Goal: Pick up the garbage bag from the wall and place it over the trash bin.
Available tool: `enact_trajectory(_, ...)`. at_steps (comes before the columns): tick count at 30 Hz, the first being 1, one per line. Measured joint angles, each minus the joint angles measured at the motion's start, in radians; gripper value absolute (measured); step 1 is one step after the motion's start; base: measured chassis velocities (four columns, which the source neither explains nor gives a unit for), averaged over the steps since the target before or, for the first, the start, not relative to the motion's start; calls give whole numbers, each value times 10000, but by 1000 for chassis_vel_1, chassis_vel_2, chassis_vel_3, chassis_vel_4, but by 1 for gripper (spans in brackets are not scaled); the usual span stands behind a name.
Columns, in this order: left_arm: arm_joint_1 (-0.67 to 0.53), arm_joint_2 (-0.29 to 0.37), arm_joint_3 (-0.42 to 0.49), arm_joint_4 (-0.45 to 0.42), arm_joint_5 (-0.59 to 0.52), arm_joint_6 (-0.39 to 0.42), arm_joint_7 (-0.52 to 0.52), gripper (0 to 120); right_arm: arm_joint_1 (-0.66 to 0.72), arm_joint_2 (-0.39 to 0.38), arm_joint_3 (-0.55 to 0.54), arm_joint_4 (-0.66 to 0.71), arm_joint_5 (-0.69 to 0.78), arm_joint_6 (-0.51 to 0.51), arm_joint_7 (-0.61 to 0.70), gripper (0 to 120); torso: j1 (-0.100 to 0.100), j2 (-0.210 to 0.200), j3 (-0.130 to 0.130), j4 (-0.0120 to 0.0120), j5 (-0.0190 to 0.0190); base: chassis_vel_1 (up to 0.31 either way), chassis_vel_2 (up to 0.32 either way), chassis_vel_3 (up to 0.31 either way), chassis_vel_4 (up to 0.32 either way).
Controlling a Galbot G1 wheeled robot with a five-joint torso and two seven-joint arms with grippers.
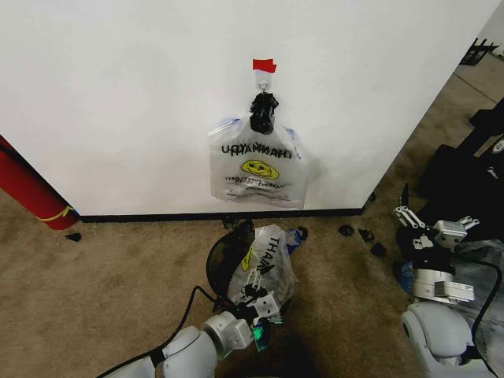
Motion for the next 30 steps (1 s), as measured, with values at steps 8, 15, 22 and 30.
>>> enact_trajectory(8, 98, -176, -5, -114, -380, -13, -337, 55, -161, -15, 1, 99, 0, 59, -6, 100, 0, 0, 0, -1, 1, 0, 0, 0, 0)
enact_trajectory(15, 235, -240, -93, -519, -1537, 374, -730, 29, -269, -44, -114, 60, -18, 121, -79, 100, -1, 1, 0, 0, 2, 0, 0, 0, 0)
enact_trajectory(22, 138, -485, -835, -524, -3559, 907, -1728, 6, -360, -62, -316, -49, 220, 340, -798, 100, 0, 0, 0, 0, 1, 0, 0, 0, 0)
enact_trajectory(30, 543, -965, -2172, -646, -4924, 1230, -1992, 0, -1039, -778, -968, -310, 2360, 580, -4204, 100, -1, 0, 0, -1, 0, 0, 0, 0, 0)
